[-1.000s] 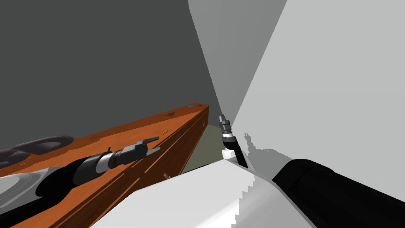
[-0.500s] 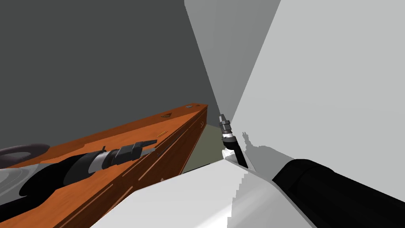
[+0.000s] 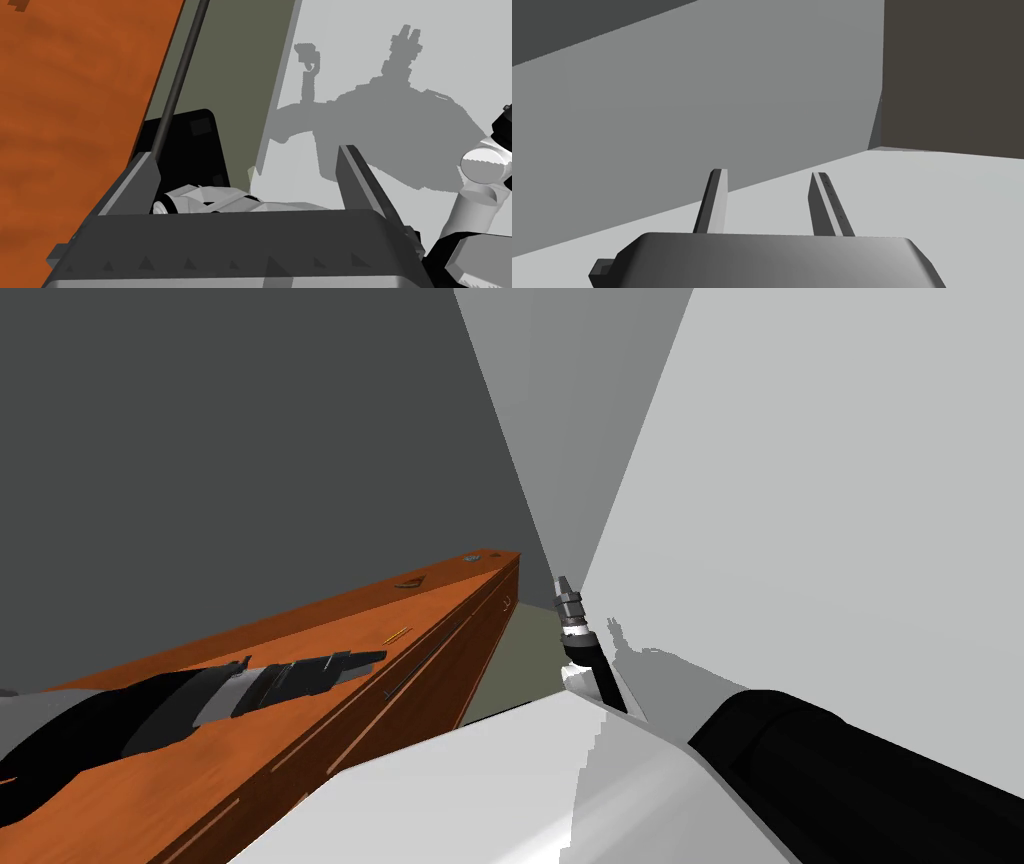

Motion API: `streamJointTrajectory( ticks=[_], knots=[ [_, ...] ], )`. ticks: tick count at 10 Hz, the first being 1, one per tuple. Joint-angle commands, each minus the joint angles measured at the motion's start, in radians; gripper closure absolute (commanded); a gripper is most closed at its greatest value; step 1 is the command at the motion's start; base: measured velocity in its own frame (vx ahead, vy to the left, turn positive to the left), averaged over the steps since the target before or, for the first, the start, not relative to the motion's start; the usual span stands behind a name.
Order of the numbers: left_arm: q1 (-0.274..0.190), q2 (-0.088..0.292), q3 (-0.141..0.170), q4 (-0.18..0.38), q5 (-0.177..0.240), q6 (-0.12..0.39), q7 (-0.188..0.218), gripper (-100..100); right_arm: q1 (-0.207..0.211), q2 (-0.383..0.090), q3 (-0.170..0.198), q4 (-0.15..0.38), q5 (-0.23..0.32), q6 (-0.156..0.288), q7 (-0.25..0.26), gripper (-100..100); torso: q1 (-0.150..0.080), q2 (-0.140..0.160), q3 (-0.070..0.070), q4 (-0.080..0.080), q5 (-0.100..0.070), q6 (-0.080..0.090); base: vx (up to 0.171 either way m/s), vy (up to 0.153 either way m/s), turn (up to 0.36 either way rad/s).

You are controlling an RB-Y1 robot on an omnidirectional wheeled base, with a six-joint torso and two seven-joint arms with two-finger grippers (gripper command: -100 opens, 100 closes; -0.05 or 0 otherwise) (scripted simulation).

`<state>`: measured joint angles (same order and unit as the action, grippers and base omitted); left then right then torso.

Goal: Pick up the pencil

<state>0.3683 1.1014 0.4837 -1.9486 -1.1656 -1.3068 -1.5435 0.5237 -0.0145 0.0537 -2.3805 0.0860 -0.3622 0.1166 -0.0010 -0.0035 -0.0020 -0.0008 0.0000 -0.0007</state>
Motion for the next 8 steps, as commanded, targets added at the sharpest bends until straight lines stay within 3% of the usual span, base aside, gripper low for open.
streamJointTrajectory(
  ticks=[1,2,3,5,6,8],
  knots=[
    [-0.005,0.019,0.007,0.011,-0.022,-0.017,-0.046,-100,0.000,0.000,0.000,0.000,0.000,0.000,0.000,0,0.000,0.000,0.000,0.000,0.000,0.000,0.038,-0.007,-0.066],
    [-0.006,0.052,0.021,0.024,-0.065,-0.041,-0.077,-100,0.000,0.000,0.000,0.000,0.000,0.000,0.000,0,0.000,0.000,0.000,0.000,0.000,0.000,0.040,-0.014,-0.122],
    [-0.006,0.052,0.021,0.024,-0.065,-0.041,-0.096,-100,0.000,0.000,0.000,0.000,0.000,0.000,0.000,0,0.000,0.000,0.000,0.000,0.000,0.000,0.032,-0.005,-0.065],
    [-0.006,0.111,0.044,0.048,-0.132,-0.085,-0.169,-100,0.000,0.000,0.000,0.000,0.000,0.000,0.000,0,0.000,0.000,0.000,0.000,0.000,0.000,0.055,-0.014,-0.142],
    [-0.006,0.111,0.044,0.048,-0.143,-0.085,-0.186,-100,0.000,0.000,0.000,0.000,0.000,0.000,0.000,0,-0.001,-0.001,-0.001,0.000,0.000,0.000,0.060,-0.008,-0.068],
    [-0.003,0.160,0.058,0.068,-0.209,-0.124,-0.253,-100,0.000,0.000,0.000,0.000,0.000,0.000,0.000,0,-0.001,-0.001,-0.001,0.000,0.000,0.000,0.062,-0.006,-0.132]
  ],
)
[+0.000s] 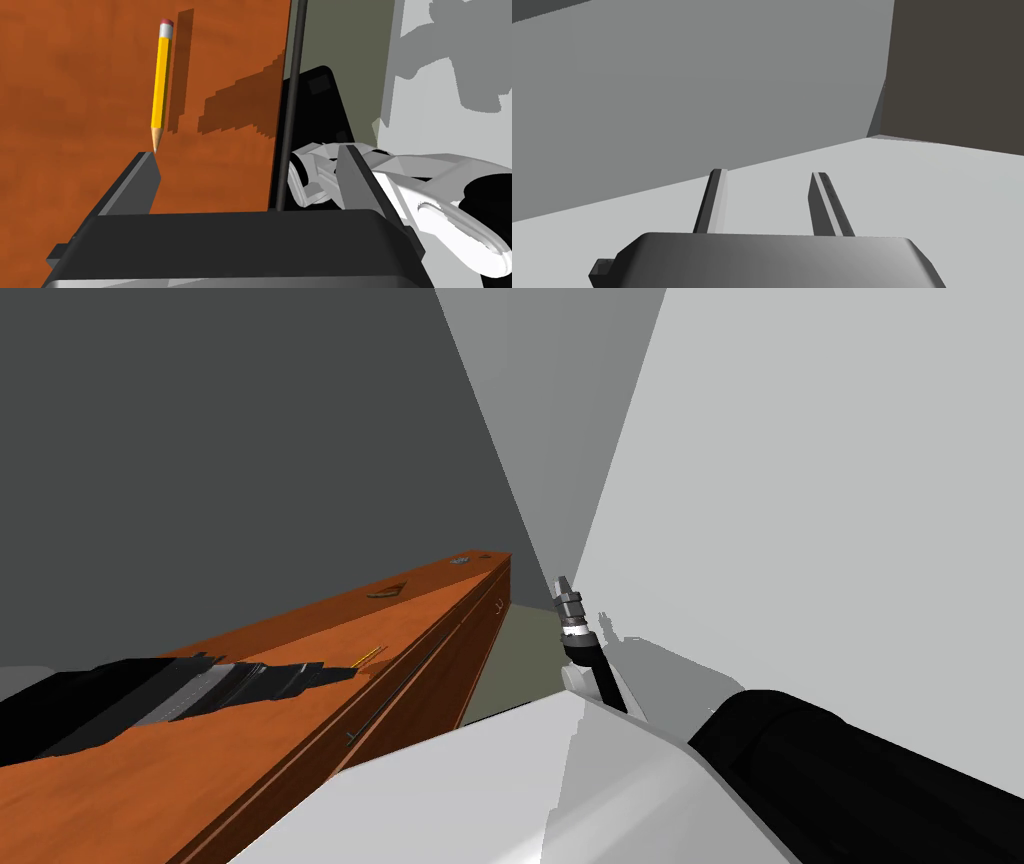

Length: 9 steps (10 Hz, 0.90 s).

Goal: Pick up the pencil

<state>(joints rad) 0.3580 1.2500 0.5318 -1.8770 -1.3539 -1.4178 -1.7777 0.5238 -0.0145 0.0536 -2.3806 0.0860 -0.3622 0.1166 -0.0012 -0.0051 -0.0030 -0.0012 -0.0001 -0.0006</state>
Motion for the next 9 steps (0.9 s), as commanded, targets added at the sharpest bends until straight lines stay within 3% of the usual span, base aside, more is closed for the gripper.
streamJointTrajectory(
  ticks=[1,5,6,7,8,9],
  knots=[
    [0.008,0.011,0.010,-0.003,-0.022,-0.013,-0.029,-100,0.000,0.000,0.000,0.000,0.000,0.000,0.000,0,0.000,0.000,0.000,0.000,0.000,0.000,0.053,-0.003,-0.056],
    [0.021,0.071,0.016,0.026,-0.116,-0.068,-0.136,-100,0.000,0.000,0.000,0.000,0.000,0.000,0.000,0,-0.002,-0.001,-0.001,0.000,0.000,0.000,0.077,-0.031,-0.105],
    [0.024,0.078,0.016,0.031,-0.130,-0.077,-0.151,-100,0.000,0.000,0.000,0.000,0.000,0.000,0.000,0,-0.002,-0.001,-0.001,0.000,0.000,-0.001,0.073,-0.016,-0.071],
    [0.024,0.073,0.022,0.031,-0.118,-0.074,-0.142,-100,0.000,0.000,0.000,0.000,0.000,0.000,0.000,0,-0.001,0.000,0.000,0.000,0.000,-0.001,0.031,-0.003,-0.012],
    [0.024,0.074,0.021,0.032,-0.119,-0.076,-0.146,0,0.000,0.000,0.000,0.000,0.000,0.000,0.000,0,-0.001,0.002,0.001,0.000,0.000,-0.001,0.006,-0.001,0.002],
    [-0.026,0.024,-0.029,0.081,-0.069,-0.026,-0.096,-100,0.000,0.000,0.000,0.000,0.000,0.000,0.000,0,0.000,0.004,0.002,0.001,0.000,-0.001,-0.076,0.018,0.214]
  ],
)
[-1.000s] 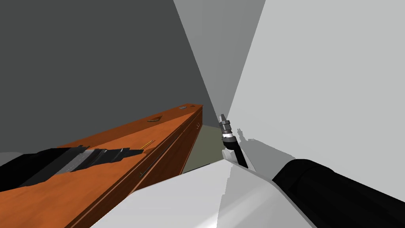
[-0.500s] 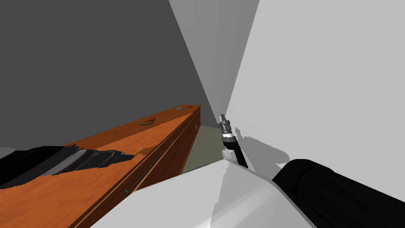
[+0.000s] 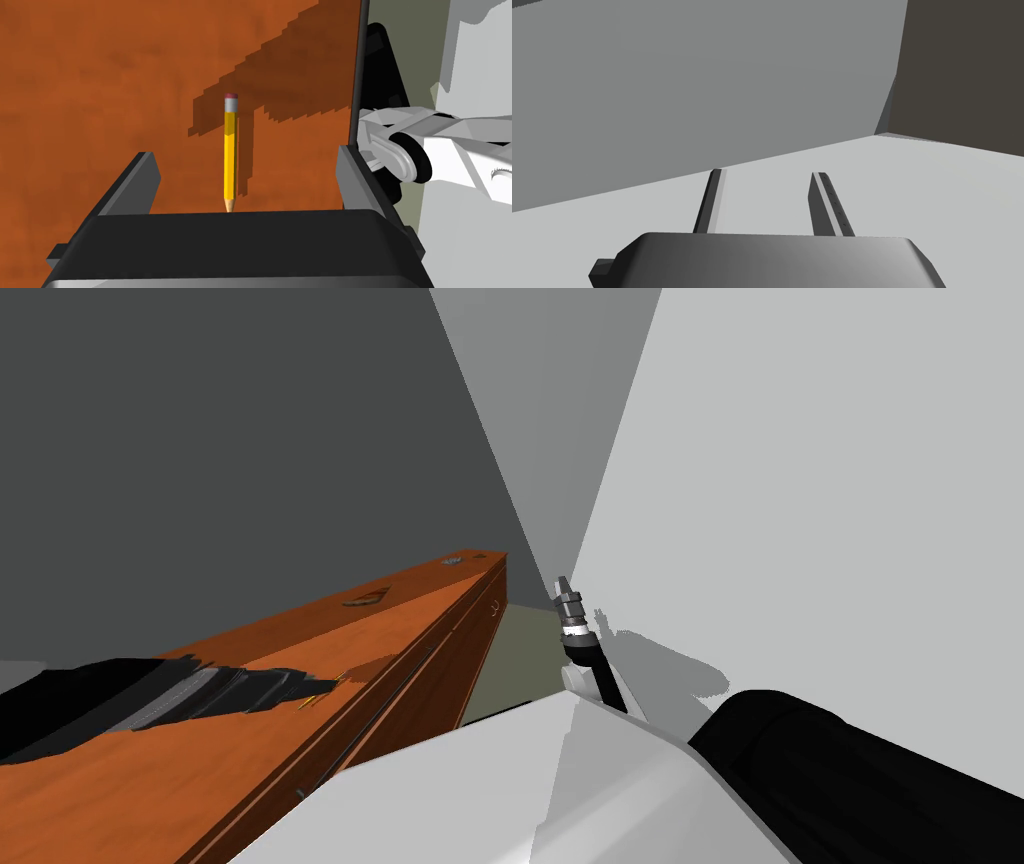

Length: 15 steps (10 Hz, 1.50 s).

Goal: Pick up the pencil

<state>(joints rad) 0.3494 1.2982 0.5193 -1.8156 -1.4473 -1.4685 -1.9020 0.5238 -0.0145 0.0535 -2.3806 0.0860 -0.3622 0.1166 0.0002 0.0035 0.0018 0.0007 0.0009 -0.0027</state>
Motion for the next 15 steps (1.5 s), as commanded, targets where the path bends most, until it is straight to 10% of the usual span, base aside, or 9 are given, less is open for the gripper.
streamJointTrajectory(
  ticks=[1,6,9,15],
  knots=[
    [-0.050,-0.050,-0.027,0.050,0.050,0.050,0.050,-100,0.000,0.000,0.000,0.000,0.000,0.000,0.000,0,0.000,0.000,0.000,0.000,0.000,0.000,-0.083,0.032,0.112],
    [-0.152,-0.057,-0.027,0.151,0.201,0.183,0.156,-100,0.000,0.000,0.000,0.000,0.000,0.000,0.000,0,-0.002,-0.004,-0.002,-0.001,-0.001,0.001,-0.005,0.003,-0.006],
    [-0.152,-0.057,-0.027,0.151,0.201,0.264,0.234,-100,0.000,0.000,0.000,0.000,0.000,0.000,0.000,0,-0.002,-0.003,-0.002,-0.001,-0.001,0.001,0.000,0.000,0.000],
    [-0.178,-0.063,-0.064,0.245,0.150,0.302,0.224,-100,0.000,0.000,0.000,0.000,0.000,0.000,0.000,0,-0.002,0.005,0.003,0.001,-0.001,0.002,-0.097,0.003,-0.237]
  ],
)
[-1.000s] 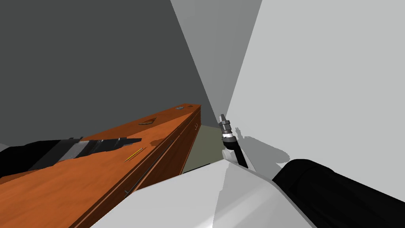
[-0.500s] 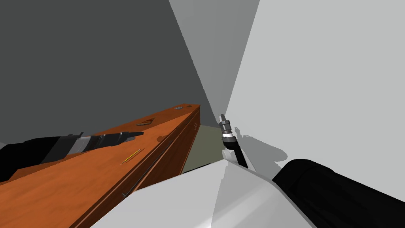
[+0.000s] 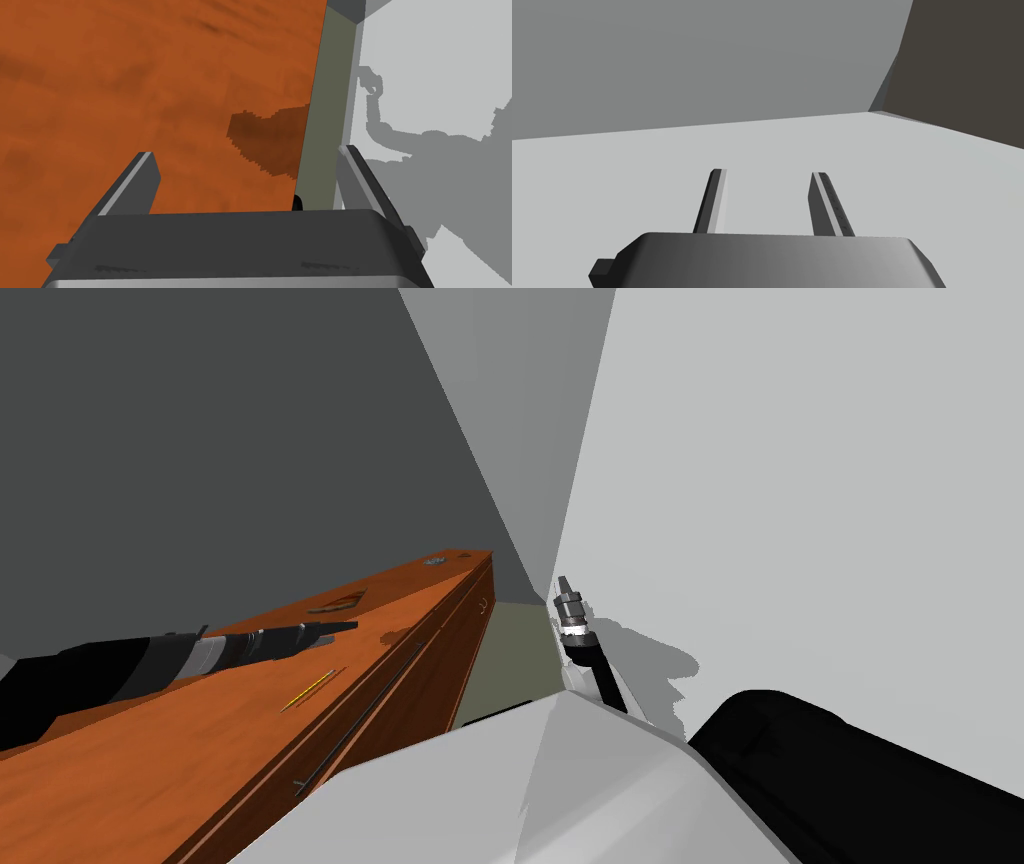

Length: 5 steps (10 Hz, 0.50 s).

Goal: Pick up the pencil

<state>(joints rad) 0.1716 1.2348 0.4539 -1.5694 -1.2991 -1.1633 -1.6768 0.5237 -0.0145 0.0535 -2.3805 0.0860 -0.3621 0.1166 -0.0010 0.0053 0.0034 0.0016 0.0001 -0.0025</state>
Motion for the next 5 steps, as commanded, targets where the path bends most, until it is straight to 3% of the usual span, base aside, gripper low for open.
streamJointTrajectory(
  ticks=[1,5],
  knots=[
    [0.000,0.000,0.000,0.000,0.000,0.000,0.000,100,0.000,0.000,0.000,0.000,0.000,0.000,0.000,0,0.000,0.000,0.000,0.000,0.000,0.000,-0.009,0.000,0.014],
    [0.000,0.000,0.000,0.000,0.000,0.000,0.000,100,0.000,0.000,0.000,0.000,0.000,0.000,0.000,0,0.000,-0.005,-0.003,-0.001,0.000,0.000,0.000,0.000,0.000]
  ],
)
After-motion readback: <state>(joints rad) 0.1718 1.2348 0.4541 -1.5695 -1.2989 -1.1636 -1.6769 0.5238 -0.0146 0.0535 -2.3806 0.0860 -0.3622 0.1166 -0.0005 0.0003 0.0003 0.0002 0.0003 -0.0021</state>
